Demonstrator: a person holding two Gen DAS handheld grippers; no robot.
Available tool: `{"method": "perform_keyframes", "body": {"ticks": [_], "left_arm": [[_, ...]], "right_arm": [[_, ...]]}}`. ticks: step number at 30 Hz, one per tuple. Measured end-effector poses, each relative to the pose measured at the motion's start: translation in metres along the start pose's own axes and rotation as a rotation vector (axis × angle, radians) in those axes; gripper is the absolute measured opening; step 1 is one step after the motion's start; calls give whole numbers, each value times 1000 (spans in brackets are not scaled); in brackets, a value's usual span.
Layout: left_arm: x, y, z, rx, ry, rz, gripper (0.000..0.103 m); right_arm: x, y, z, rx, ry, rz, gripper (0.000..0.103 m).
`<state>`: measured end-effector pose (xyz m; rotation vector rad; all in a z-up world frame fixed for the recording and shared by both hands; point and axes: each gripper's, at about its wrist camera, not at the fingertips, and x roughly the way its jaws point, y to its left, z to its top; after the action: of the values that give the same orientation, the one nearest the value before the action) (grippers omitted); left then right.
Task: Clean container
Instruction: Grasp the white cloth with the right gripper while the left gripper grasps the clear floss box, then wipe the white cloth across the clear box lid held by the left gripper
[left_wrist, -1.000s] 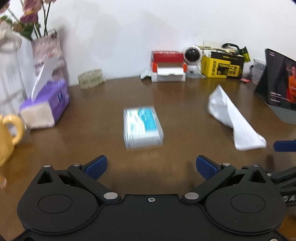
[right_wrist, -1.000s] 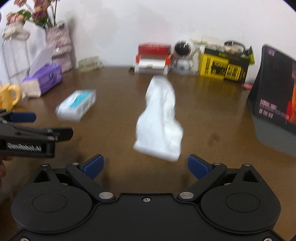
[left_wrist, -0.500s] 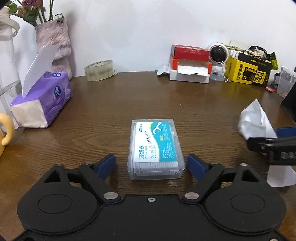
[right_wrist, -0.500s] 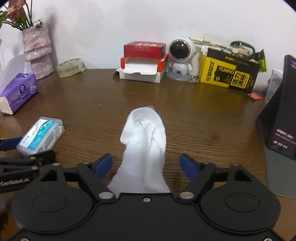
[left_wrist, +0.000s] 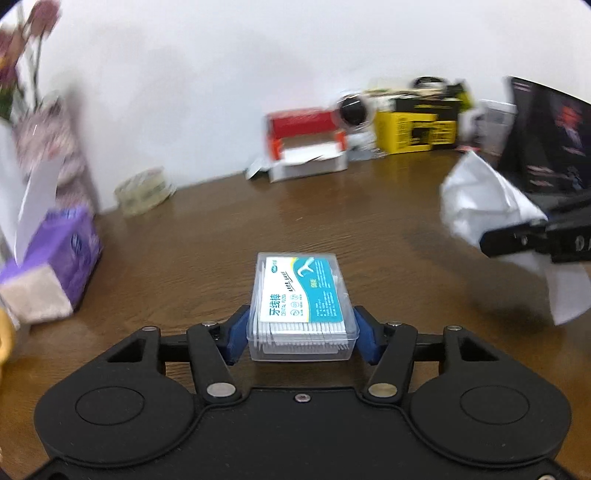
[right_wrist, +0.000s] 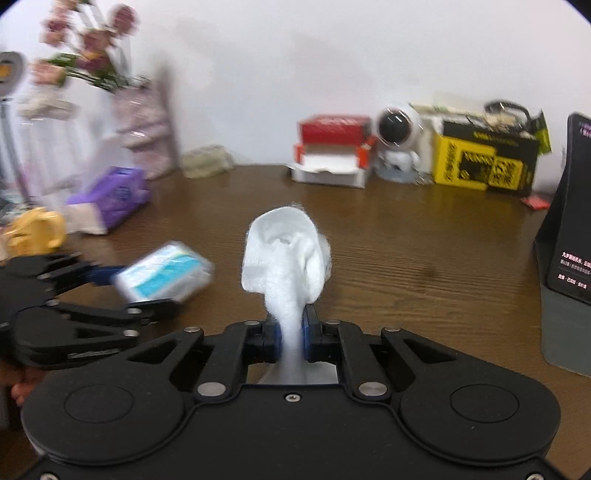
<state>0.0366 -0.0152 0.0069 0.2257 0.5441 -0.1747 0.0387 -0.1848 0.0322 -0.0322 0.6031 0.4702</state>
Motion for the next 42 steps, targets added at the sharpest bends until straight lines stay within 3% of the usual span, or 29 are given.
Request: {"method": "perform_keyframes", "body": {"ticks": [8, 12, 16, 32, 42], "left_arm": [[-80, -67, -35, 386, -179, -183, 57], [-108, -96, -63, 592, -273, -213, 57], [-119, -110, -89, 715, -319, -234, 57], [-113, -99, -119, 771, -348, -270, 57], [-115, -100, -135, 784, -365, -266, 57]], "right_arm": [[-80, 34, -32, -138, -45, 154, 11], [-114, 51, -47, -206, -60, 216, 11], [-118, 65, -51, -241, -30, 224, 11], [-110, 90, -70, -302, 125, 177, 11], [-120, 81, -68, -218, 33, 160, 34]]}}
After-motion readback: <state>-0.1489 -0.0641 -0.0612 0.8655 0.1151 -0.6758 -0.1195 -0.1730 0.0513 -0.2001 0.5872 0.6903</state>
